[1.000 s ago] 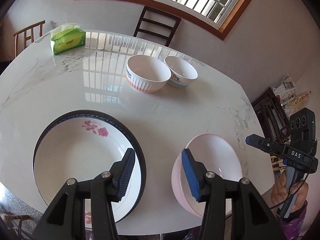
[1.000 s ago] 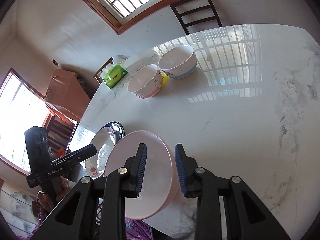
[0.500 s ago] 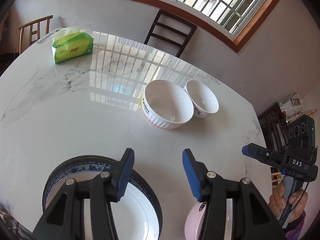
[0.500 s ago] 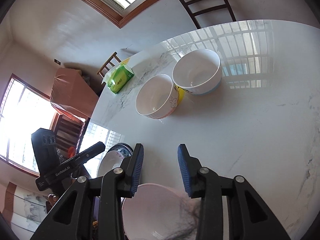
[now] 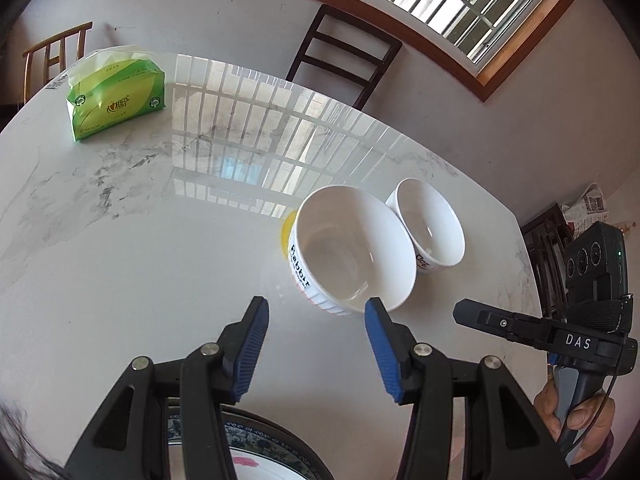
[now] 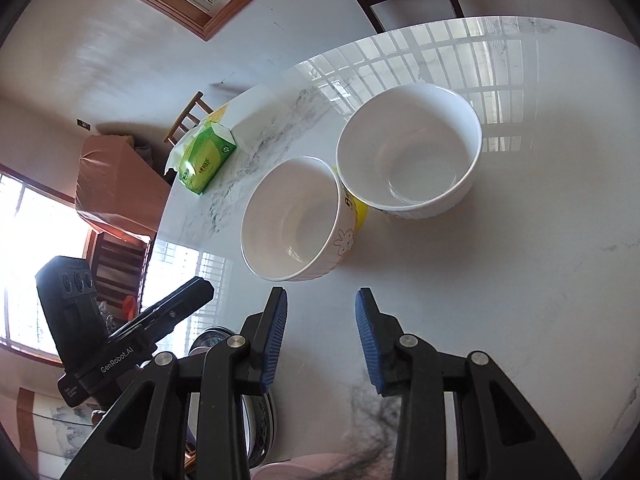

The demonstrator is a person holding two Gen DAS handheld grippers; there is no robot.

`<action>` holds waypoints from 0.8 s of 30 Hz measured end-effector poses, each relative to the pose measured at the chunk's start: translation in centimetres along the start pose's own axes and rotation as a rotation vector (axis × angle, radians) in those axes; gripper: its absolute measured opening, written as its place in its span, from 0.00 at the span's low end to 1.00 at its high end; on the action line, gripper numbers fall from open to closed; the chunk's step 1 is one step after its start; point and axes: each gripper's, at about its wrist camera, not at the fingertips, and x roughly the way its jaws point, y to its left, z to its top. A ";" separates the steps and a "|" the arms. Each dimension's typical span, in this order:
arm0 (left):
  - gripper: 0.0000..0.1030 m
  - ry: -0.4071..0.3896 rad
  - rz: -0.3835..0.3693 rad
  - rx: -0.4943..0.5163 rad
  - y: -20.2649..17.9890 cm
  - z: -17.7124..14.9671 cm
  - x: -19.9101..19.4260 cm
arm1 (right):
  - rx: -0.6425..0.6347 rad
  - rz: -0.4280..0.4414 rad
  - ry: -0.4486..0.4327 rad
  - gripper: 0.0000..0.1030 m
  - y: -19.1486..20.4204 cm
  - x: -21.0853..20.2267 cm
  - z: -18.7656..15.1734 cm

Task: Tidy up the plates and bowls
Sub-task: 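Move both grippers to the white bowl with yellow sticker and grasp its rim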

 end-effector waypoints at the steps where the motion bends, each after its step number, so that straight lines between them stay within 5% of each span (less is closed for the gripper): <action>1: 0.50 0.001 -0.005 -0.005 0.1 0.3 0.3 | 0.004 -0.003 0.006 0.33 0.1 0.5 0.3; 20: 0.49 0.055 0.033 -0.018 0.5 1.7 5.7 | 0.062 -0.105 0.037 0.33 0.5 5.7 3.2; 24: 0.25 0.072 0.024 -0.028 0.5 1.2 6.5 | 0.064 -0.119 0.054 0.21 0.2 6.9 3.2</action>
